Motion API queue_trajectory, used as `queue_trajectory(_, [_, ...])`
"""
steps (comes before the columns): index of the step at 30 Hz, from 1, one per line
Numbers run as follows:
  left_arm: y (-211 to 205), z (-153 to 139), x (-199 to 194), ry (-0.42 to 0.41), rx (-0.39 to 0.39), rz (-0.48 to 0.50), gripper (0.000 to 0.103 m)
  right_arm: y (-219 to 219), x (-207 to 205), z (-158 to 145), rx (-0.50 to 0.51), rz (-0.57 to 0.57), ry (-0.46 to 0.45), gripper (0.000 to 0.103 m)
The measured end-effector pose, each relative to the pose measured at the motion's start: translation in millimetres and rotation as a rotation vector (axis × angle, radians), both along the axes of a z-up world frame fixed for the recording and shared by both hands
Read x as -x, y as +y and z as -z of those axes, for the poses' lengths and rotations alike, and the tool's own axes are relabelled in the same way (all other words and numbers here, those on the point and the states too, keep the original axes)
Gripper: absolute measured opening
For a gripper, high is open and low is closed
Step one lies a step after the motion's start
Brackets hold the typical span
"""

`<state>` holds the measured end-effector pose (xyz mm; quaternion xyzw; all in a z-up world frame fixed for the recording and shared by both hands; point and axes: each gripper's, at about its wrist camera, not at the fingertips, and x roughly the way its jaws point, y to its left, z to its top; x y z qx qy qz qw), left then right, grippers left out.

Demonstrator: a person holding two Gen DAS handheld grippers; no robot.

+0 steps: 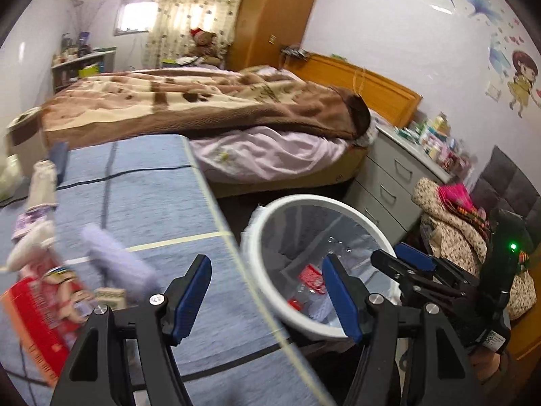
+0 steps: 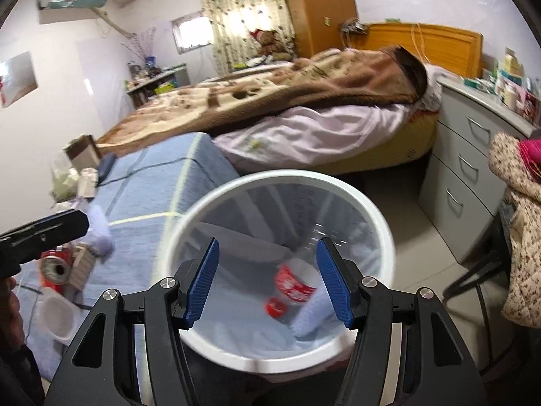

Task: Collect trash
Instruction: 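Move both open tools back toward the remaining trash on the table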

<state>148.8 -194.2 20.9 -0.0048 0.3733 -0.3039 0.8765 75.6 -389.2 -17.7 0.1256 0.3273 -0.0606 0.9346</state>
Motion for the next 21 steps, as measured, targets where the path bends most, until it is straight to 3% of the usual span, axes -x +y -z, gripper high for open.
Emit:
queue_trajectory(13, [118.1,-3.5,11.0,-0.02,-0.023,-0.24,0.068,72.3,-17.9,-8.7,0.005,-0.177,-0.038,0.066])
queue_trajectory(21, [172.4,10.3,10.5,0.017,-0.031,-0.36,0.068,107.2,-26.7,-11.4,0.004,-0.27,-0.04,0.067])
